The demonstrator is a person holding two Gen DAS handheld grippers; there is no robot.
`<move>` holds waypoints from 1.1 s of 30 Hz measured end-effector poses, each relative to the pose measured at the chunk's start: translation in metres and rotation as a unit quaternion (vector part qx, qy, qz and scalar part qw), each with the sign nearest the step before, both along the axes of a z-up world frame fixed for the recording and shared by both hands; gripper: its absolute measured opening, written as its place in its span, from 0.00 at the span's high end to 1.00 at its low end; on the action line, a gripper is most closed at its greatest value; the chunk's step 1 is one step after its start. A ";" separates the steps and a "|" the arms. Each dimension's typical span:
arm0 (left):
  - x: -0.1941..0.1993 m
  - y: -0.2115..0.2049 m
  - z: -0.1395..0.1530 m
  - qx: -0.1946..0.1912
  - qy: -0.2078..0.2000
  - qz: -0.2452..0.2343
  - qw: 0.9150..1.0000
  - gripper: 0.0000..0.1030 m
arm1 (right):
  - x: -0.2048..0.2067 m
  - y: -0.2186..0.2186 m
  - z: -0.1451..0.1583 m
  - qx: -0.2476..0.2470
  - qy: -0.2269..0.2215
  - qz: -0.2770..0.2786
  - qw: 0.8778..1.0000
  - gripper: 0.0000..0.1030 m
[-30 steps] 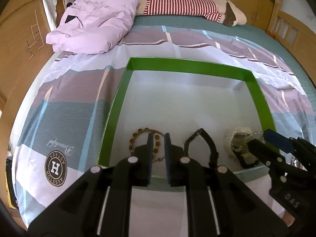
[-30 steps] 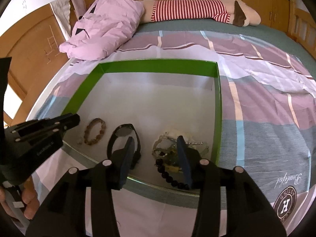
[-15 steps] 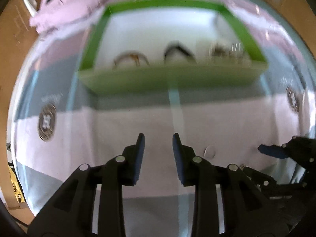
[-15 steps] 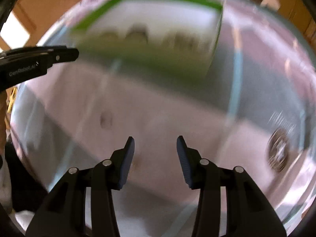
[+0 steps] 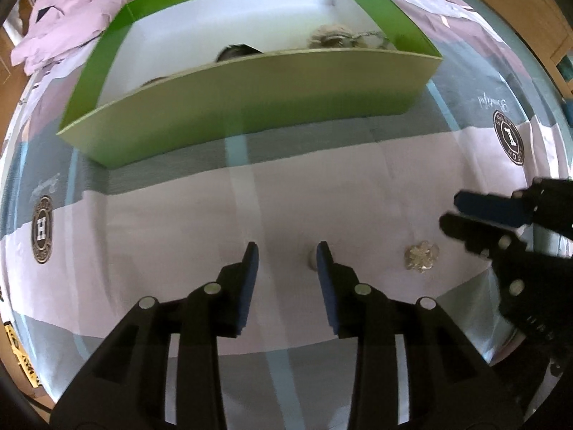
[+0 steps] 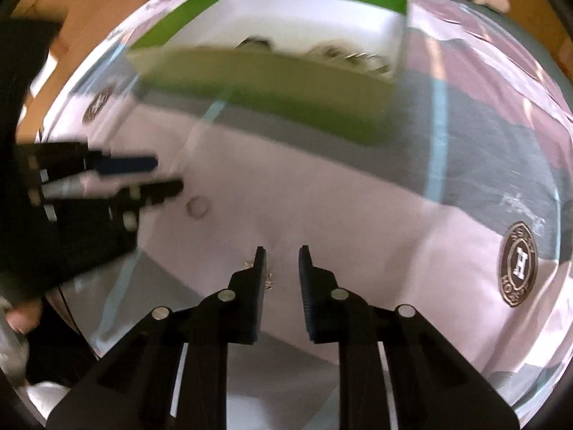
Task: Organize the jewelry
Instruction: 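Move the right gripper to the gold flower charm while the left moves to the small silver ring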
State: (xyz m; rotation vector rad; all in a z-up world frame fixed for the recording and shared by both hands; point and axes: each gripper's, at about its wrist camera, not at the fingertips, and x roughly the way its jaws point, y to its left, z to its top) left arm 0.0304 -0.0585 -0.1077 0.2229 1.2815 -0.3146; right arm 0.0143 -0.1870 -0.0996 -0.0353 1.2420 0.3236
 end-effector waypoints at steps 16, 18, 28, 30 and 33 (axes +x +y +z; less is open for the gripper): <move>0.022 0.032 -0.006 0.019 -0.012 0.094 0.995 0.83 | -0.004 -0.001 0.006 0.015 0.004 0.015 1.000 0.55; 0.023 0.034 -0.003 0.007 -0.010 0.096 0.995 0.83 | -0.006 0.008 0.004 0.008 0.006 0.032 0.999 0.54; 0.009 0.013 0.006 0.021 -0.040 0.061 0.997 0.83 | -0.006 0.019 -0.016 -0.014 0.018 0.038 0.999 0.78; 0.006 0.013 0.004 0.021 -0.039 0.060 0.997 0.83 | -0.005 0.015 -0.011 -0.011 0.003 0.029 1.000 0.78; 0.006 0.015 0.004 0.022 -0.034 0.060 0.997 0.82 | -0.003 0.010 -0.005 -0.003 -0.011 0.017 1.000 0.78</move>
